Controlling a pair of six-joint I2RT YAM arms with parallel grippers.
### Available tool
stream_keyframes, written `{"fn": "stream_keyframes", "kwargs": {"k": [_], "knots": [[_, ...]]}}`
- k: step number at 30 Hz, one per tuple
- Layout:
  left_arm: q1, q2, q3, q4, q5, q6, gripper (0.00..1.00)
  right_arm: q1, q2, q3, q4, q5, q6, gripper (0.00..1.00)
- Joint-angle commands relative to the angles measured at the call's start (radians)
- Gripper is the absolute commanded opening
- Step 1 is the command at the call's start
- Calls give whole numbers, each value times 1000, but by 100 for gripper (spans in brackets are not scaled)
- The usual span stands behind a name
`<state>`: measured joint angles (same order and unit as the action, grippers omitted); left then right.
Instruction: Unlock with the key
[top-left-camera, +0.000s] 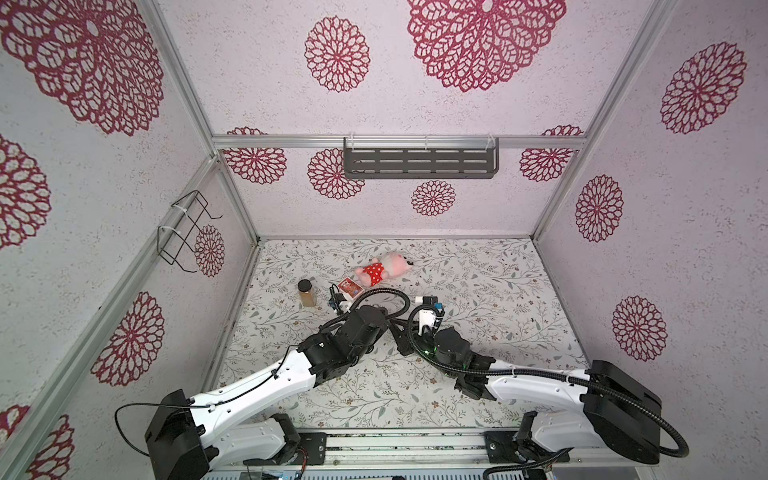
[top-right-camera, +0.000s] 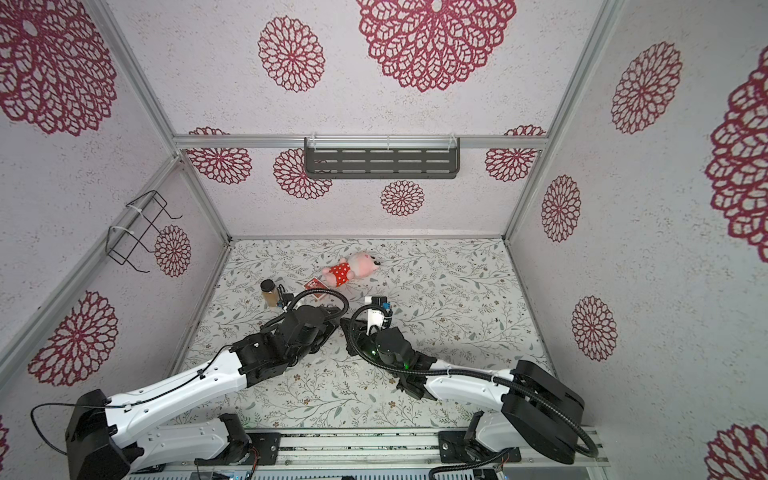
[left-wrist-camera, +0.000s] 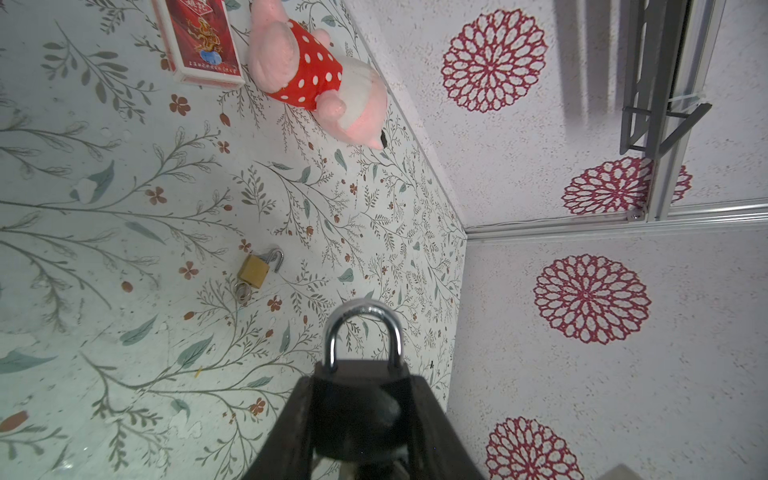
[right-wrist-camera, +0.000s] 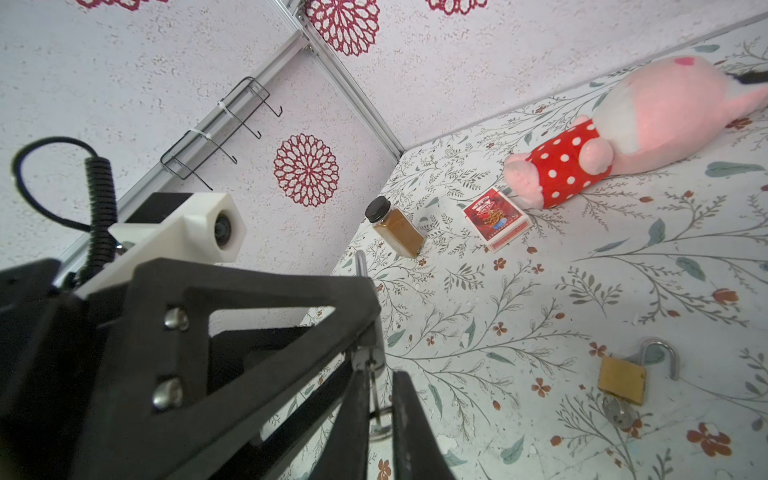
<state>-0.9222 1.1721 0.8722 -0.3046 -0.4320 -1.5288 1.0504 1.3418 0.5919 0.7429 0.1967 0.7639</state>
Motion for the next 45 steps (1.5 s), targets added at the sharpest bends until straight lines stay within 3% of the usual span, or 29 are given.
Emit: {"fn": "stream_keyframes", "kwargs": {"k": [1, 11, 15, 22, 33, 45], "knots": [[-1, -10, 25, 27, -17, 12, 0, -4, 6, 22, 44, -24, 27, 14], [-2, -18, 31, 37, -14, 13, 0, -4, 20, 32, 38, -40, 40, 1], [-1, -32, 30, 64, 6, 4, 0, -4, 24, 28, 47, -57, 59, 0], [-4, -87, -47, 269, 46, 4, 0, -4, 17, 15, 95, -79, 220, 0], [-33, -120, -88, 358, 34, -20, 0, 8, -9, 10, 156, -52, 430, 0], [-40, -117, -92, 372, 44, -50, 0, 30, -44, 29, 178, -22, 384, 0]]}}
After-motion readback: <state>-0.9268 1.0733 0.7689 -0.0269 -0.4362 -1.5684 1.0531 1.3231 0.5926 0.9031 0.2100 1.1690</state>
